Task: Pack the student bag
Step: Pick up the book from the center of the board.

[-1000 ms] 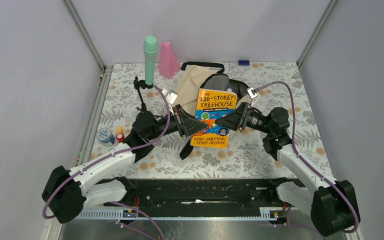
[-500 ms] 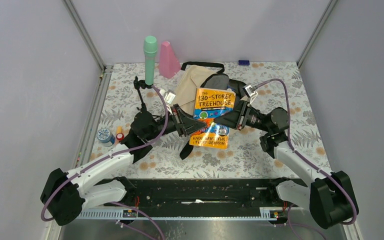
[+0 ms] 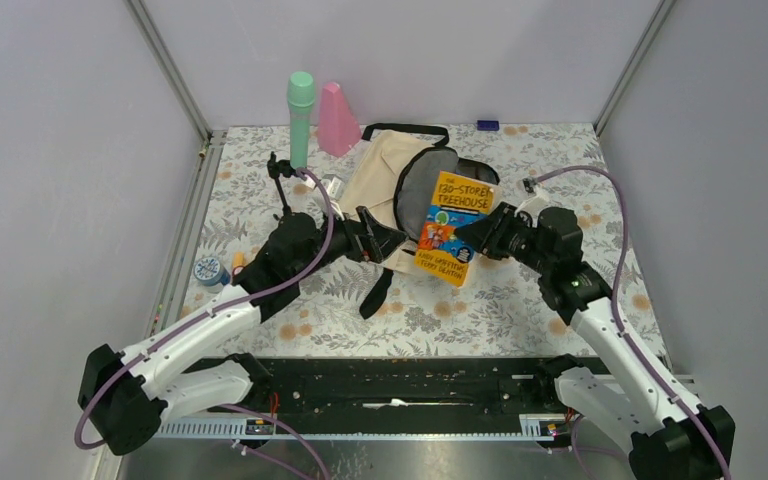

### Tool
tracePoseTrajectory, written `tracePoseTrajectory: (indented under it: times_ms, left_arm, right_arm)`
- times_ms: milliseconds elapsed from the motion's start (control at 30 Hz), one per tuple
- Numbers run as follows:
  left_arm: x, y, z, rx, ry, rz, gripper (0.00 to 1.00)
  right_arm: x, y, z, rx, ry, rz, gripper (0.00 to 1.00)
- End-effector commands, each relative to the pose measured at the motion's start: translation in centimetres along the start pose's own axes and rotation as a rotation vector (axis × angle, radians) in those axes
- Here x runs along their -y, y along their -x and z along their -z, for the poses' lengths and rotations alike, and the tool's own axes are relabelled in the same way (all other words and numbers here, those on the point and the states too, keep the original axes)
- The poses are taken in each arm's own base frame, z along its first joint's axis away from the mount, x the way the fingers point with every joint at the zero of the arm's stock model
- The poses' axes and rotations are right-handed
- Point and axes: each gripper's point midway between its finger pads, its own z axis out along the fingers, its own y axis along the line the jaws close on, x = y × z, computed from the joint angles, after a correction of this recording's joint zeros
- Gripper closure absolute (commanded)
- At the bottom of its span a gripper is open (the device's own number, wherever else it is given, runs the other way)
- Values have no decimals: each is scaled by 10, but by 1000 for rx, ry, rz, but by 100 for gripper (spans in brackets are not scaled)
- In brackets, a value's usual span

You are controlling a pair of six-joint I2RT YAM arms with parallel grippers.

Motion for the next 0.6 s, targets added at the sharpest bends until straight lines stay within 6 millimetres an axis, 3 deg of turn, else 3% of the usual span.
tracePoseTrajectory:
  times_ms: [0, 200, 567]
  left_arm:
    - [-37, 6, -8, 21, 208, -5, 1]
    - [-59, -20, -45, -34, 251, 124, 1]
    - [-74, -38, -105, 8, 195, 297, 11]
  right_arm:
    - [60, 35, 27, 130, -352, 49, 100]
    - [104, 51, 59, 244, -496, -66, 100]
    - [113, 38, 65, 243, -517, -89, 100]
